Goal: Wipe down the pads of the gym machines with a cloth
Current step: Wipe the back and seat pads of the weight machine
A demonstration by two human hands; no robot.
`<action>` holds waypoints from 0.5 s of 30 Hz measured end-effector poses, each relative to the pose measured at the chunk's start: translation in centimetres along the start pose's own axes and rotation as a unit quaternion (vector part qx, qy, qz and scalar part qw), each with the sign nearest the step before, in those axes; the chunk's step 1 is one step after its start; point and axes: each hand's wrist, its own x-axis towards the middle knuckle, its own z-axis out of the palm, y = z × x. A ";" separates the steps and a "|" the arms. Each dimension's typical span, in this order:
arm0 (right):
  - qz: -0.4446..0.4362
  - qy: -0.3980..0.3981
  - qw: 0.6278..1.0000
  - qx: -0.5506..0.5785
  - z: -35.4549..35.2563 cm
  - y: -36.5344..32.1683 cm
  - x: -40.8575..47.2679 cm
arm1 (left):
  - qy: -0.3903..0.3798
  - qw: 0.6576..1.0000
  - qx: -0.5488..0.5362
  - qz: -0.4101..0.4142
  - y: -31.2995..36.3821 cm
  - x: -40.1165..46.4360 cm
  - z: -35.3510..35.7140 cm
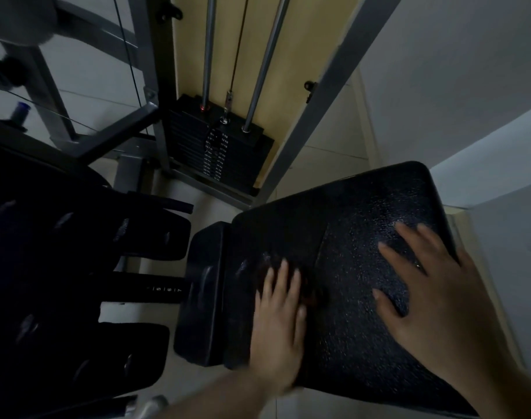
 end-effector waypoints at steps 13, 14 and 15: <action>-0.011 0.018 1.000 -0.008 0.2 0.1 0.0 | 0.004 1.000 0.001 0.008 -2.9 -3.4 -0.2; -0.010 0.020 1.000 -0.007 0.1 0.1 0.1 | 0.007 0.999 0.013 0.030 -3.3 -5.8 0.1; -0.009 0.023 1.000 -0.007 0.1 0.0 0.1 | 0.001 0.999 0.014 0.036 -3.7 -6.6 0.3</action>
